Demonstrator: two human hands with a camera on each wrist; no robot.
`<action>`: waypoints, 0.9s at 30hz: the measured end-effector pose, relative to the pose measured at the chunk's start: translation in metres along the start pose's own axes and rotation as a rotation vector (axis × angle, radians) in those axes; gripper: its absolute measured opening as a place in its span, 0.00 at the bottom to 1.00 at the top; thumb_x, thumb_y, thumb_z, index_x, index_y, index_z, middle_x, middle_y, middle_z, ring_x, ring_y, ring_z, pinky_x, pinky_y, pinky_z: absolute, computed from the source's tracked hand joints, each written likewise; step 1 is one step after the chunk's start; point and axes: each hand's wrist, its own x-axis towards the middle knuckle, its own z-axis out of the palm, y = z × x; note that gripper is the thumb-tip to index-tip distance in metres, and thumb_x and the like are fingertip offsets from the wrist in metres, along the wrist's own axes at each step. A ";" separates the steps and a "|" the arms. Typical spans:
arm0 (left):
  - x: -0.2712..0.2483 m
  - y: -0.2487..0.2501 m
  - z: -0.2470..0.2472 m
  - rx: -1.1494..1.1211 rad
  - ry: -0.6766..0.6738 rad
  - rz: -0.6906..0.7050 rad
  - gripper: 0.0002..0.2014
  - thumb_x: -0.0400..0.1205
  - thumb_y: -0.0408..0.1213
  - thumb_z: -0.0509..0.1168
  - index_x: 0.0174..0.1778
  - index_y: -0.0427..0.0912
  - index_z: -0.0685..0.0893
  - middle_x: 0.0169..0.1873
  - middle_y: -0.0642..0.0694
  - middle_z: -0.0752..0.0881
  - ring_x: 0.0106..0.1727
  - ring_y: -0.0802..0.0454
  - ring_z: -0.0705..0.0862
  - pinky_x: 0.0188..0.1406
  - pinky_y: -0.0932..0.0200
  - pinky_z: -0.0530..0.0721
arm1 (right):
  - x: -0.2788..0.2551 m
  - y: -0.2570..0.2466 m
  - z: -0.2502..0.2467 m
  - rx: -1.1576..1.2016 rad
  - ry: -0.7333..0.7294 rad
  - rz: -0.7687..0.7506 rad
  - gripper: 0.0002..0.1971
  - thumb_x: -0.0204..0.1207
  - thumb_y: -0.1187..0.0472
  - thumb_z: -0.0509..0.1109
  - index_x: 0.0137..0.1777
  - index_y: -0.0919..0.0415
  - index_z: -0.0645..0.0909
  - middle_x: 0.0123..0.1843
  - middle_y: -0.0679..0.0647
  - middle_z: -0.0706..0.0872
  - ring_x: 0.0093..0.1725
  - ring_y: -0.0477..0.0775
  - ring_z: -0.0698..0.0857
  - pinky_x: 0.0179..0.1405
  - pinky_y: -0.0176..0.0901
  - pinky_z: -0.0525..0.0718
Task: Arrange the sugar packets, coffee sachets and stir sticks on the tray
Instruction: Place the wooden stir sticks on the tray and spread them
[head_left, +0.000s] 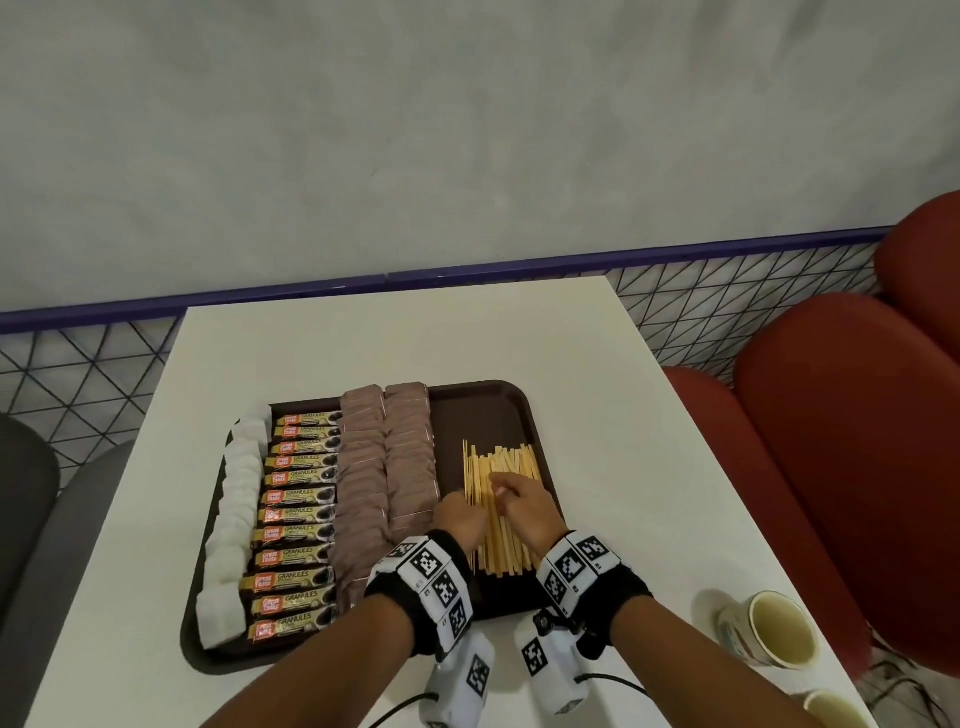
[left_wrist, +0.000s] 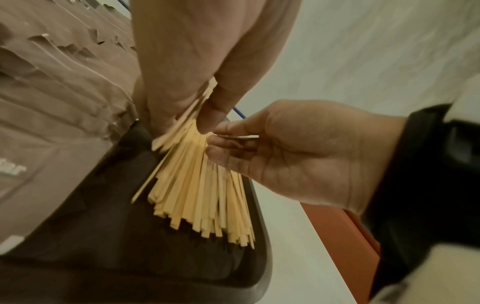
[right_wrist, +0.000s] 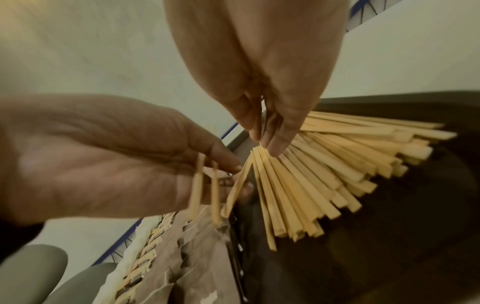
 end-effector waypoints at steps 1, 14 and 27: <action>-0.001 0.002 -0.002 0.017 0.001 0.002 0.23 0.78 0.25 0.54 0.71 0.27 0.72 0.68 0.28 0.76 0.69 0.33 0.76 0.68 0.43 0.76 | -0.001 0.001 0.000 -0.013 0.021 -0.009 0.18 0.83 0.67 0.54 0.71 0.64 0.73 0.73 0.58 0.75 0.73 0.55 0.73 0.75 0.43 0.68; -0.007 0.002 -0.016 0.104 -0.055 0.037 0.16 0.83 0.26 0.55 0.64 0.23 0.77 0.64 0.28 0.79 0.66 0.34 0.78 0.60 0.53 0.78 | -0.009 0.010 0.011 -0.243 -0.081 -0.225 0.20 0.81 0.72 0.54 0.72 0.64 0.73 0.71 0.59 0.77 0.71 0.54 0.75 0.69 0.33 0.67; 0.034 0.026 -0.081 0.624 0.038 0.471 0.21 0.81 0.22 0.55 0.67 0.40 0.80 0.65 0.43 0.83 0.67 0.50 0.80 0.68 0.59 0.75 | -0.051 0.027 0.012 -0.652 -0.409 -0.376 0.16 0.79 0.71 0.56 0.60 0.64 0.83 0.63 0.59 0.82 0.63 0.56 0.79 0.66 0.46 0.77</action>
